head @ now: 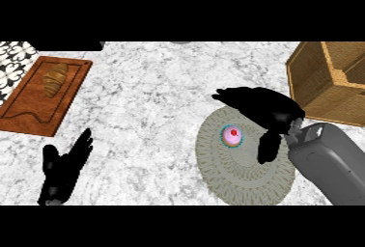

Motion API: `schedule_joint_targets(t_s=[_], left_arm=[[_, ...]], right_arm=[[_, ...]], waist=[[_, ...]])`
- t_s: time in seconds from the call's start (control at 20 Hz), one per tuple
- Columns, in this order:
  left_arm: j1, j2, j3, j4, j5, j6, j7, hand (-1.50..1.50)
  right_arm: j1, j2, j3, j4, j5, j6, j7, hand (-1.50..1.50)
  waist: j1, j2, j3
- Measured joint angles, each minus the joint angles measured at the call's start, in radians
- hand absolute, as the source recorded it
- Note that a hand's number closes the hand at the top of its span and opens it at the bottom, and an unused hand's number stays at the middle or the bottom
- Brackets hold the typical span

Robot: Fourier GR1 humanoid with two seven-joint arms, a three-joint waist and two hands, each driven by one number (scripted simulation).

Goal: Pick the cupcake from the placemat and place it in the basket

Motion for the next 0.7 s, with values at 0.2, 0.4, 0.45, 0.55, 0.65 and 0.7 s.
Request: schedule_joint_targets(t_s=[0.2,0.4,0.45,0.55,0.65,0.7], left_arm=[[0.01,-0.004,0.012,-0.014,-0.007,-0.003,0.007,0.0],[0.005,-0.012,0.015,-0.011,-0.02,-0.011,0.017,0.0],[0.006,-0.013,0.017,-0.012,-0.022,-0.014,0.019,0.0],[0.008,-0.015,0.024,-0.016,-0.024,-0.019,0.022,0.0],[0.01,-0.02,0.027,-0.012,-0.03,-0.021,0.018,0.0],[0.008,-0.02,0.03,-0.014,-0.03,-0.025,0.022,0.0]], right_arm=[[0.022,0.014,-0.006,0.022,0.042,-0.019,-0.037,-1.5],[0.037,0.037,-0.009,0.046,0.081,-0.04,-0.075,-1.5],[0.036,0.038,-0.011,0.06,0.092,-0.045,-0.092,-1.5],[0.03,0.062,-0.01,0.092,0.117,-0.06,-0.106,-1.5],[0.041,0.07,0.003,0.104,0.143,-0.063,-0.112,-1.5],[0.032,0.081,0.007,0.124,0.156,-0.061,-0.112,-1.5]], waist=[[-0.001,-0.001,0.0],[-0.002,-0.001,0.0],[-0.001,-0.001,0.0],[0.0,0.0,-0.001],[-0.001,-0.001,-0.001],[0.0,0.0,-0.001]])
